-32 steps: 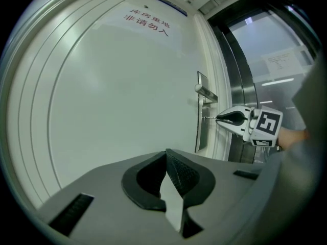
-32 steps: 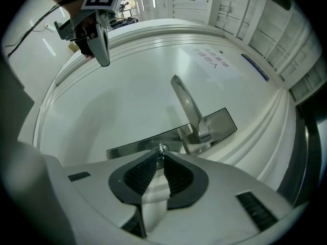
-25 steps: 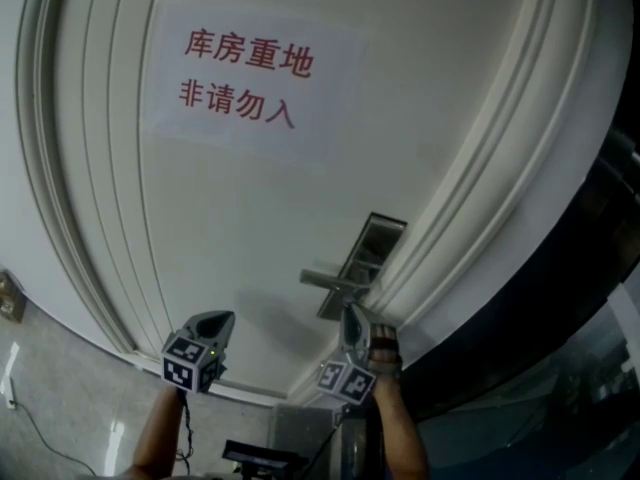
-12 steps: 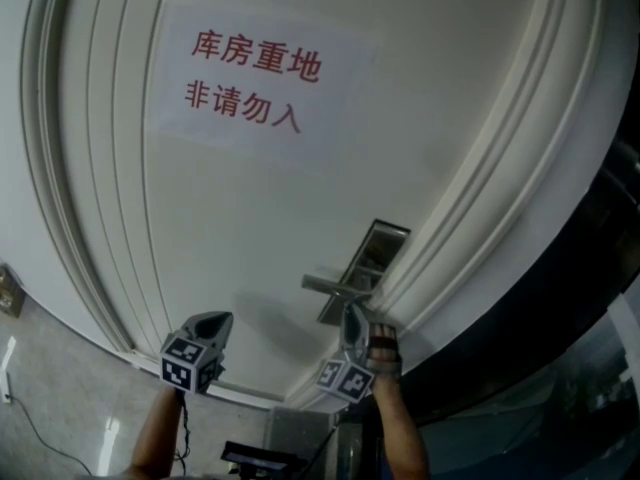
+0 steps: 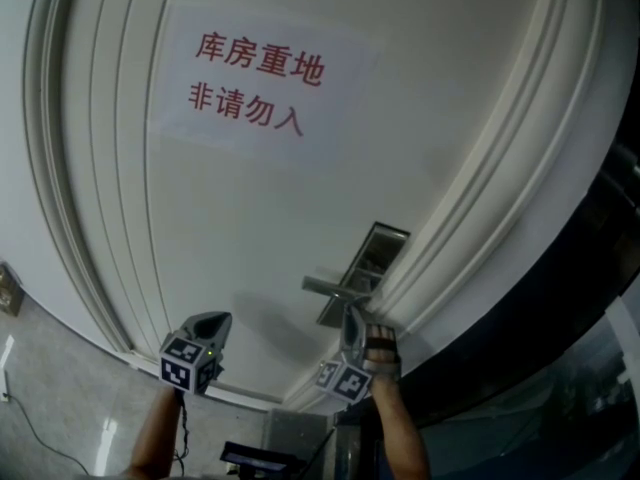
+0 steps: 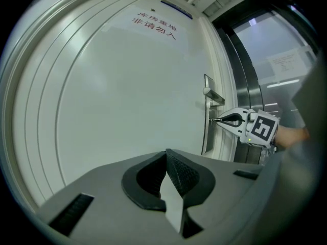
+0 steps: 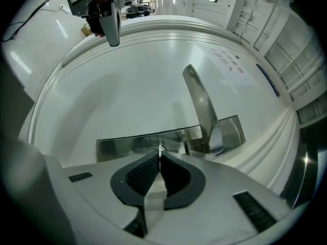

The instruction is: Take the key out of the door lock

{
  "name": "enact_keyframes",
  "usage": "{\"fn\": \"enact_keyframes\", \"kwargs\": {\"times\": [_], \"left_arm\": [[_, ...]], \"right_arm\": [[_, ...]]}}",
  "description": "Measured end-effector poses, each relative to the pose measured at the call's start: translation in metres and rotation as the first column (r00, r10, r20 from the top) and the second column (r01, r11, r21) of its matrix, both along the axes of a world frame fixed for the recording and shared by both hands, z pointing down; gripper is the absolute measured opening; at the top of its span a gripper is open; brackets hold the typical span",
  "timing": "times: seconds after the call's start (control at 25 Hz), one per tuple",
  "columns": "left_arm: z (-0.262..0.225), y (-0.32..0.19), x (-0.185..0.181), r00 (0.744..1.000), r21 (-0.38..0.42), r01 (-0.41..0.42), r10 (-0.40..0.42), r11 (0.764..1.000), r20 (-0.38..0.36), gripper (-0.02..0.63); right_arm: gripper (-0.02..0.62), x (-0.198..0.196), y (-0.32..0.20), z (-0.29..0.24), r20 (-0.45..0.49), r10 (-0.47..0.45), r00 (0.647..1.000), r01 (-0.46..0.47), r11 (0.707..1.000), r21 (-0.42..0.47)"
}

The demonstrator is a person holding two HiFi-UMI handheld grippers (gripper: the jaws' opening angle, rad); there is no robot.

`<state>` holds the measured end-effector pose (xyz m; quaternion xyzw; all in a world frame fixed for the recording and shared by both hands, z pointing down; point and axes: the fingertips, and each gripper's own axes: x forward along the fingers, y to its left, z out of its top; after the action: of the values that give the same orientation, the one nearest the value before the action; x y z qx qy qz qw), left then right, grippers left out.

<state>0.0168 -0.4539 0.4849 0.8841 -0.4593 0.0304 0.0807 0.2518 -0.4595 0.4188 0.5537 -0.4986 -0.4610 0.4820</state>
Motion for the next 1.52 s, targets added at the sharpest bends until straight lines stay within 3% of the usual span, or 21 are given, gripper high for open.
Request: {"fn": "enact_keyframes", "kwargs": {"times": [1.52], "left_arm": [[-0.005,0.010,-0.019,1.000,0.012,0.020,-0.020,1.000,-0.005,0.008]], "right_arm": [[0.018,-0.004,0.004,0.004,-0.051,0.027,0.998,-0.030,0.998,-0.058]]}}
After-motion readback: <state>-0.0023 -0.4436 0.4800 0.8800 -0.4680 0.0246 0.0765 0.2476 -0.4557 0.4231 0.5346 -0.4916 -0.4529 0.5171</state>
